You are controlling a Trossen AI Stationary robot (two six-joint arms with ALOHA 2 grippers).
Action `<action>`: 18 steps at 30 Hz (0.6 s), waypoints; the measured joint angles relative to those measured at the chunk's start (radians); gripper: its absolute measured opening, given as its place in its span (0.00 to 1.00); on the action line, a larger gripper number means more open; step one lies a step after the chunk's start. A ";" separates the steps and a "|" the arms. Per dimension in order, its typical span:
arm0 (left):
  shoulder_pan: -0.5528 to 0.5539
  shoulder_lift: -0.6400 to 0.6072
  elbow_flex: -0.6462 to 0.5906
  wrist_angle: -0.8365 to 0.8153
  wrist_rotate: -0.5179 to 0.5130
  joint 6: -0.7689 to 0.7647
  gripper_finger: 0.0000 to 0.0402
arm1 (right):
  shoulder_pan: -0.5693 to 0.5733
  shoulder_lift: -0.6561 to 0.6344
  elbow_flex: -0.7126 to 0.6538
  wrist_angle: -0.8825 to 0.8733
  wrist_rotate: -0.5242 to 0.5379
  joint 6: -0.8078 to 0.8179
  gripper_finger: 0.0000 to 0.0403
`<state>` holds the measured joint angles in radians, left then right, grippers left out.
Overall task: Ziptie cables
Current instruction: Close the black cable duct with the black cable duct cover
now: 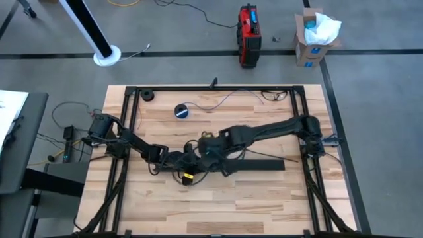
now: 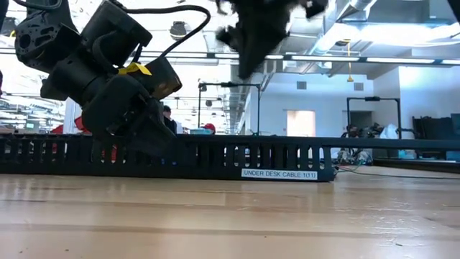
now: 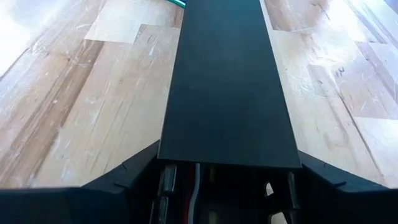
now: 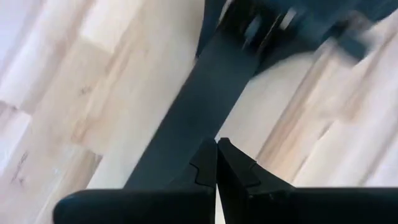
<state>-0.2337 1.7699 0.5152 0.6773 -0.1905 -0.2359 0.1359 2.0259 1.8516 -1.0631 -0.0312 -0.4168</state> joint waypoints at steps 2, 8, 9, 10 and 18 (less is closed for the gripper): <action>0.000 0.000 0.000 -0.001 0.000 0.000 0.61 | 0.000 0.014 -0.006 -0.031 -0.001 0.016 0.00; 0.000 0.000 0.001 -0.004 0.000 0.000 0.61 | 0.003 0.025 -0.091 -0.015 -0.002 0.019 0.00; 0.000 0.000 0.001 -0.004 0.000 0.000 0.61 | 0.003 0.028 -0.121 0.016 -0.003 0.025 0.00; 0.000 -0.001 0.001 -0.004 0.000 0.000 0.61 | 0.002 0.029 -0.148 0.036 -0.006 0.027 0.00; -0.001 -0.002 0.002 -0.008 0.000 -0.003 0.61 | 0.009 0.016 -0.305 0.179 -0.059 0.046 0.00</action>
<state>-0.2342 1.7679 0.5167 0.6689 -0.1910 -0.2390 0.1452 2.0415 1.5469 -0.8840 -0.0901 -0.3707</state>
